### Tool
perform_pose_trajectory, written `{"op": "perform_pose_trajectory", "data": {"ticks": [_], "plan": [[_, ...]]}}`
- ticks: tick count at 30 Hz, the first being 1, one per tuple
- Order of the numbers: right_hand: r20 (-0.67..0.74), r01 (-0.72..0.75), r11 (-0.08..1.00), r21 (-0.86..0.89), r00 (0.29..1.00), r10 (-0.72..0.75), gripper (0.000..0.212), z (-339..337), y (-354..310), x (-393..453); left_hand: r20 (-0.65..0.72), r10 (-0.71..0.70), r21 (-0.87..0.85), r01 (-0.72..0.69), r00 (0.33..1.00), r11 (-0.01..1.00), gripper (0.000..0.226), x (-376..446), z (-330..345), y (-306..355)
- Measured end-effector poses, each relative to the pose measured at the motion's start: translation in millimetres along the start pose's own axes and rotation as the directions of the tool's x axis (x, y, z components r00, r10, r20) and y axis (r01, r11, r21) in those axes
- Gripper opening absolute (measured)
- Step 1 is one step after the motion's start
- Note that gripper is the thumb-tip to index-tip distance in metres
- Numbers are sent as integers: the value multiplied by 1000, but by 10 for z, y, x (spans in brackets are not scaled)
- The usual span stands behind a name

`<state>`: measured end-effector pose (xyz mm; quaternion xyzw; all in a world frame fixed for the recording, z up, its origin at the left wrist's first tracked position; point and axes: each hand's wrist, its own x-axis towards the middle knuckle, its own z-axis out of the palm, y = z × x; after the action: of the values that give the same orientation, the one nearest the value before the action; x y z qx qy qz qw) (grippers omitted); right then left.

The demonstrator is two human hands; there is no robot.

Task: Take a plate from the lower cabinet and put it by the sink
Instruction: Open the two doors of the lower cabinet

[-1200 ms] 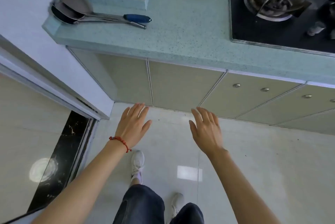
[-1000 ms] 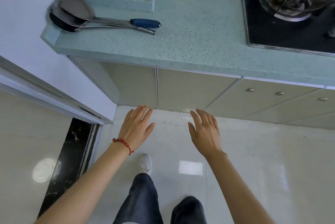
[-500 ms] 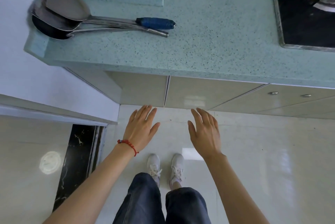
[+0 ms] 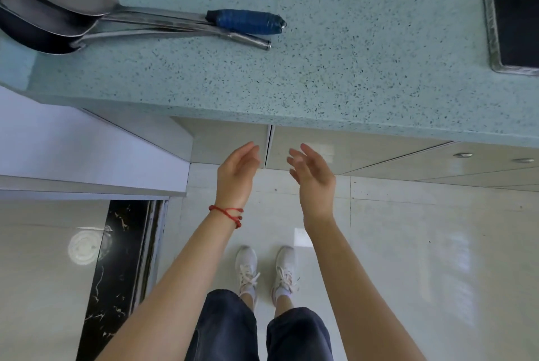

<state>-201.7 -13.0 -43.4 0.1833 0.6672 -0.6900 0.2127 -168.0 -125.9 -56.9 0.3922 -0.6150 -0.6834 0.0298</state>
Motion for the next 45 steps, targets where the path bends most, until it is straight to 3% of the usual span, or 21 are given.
{"op": "perform_pose_trajectory", "data": {"ticks": [2, 5, 8, 20, 28, 35, 45], "plan": [[28, -35, 987, 154, 999, 31, 23, 44, -49, 93, 14, -118, -239, 118, 993, 964, 22, 67, 44, 62], [67, -91, 942, 322, 995, 73, 22, 102, -112, 219, 41, -145, -416, 149, 989, 897, 21, 160, 78, 130], [84, -135, 874, 467, 991, 108, 16, 154, -167, 327, 70, -143, -492, 159, 987, 856, 13, 236, 96, 190], [138, -206, 754, 624, 979, 153, 20, 222, -203, 404, 124, -136, -655, 184, 983, 733, 18, 319, 126, 276], [117, -211, 744, 634, 977, 178, 18, 137, -50, 200, 107, -140, -612, 177, 984, 771, 19, 158, 23, 159], [19, -180, 812, 556, 979, 204, 18, 34, 72, -35, 33, -161, -540, 153, 986, 828, 12, -44, -117, 25], [-147, -121, 966, 230, 977, 157, 17, -168, 243, -344, -66, -125, -354, 94, 990, 930, 12, -335, -394, -207]]}}
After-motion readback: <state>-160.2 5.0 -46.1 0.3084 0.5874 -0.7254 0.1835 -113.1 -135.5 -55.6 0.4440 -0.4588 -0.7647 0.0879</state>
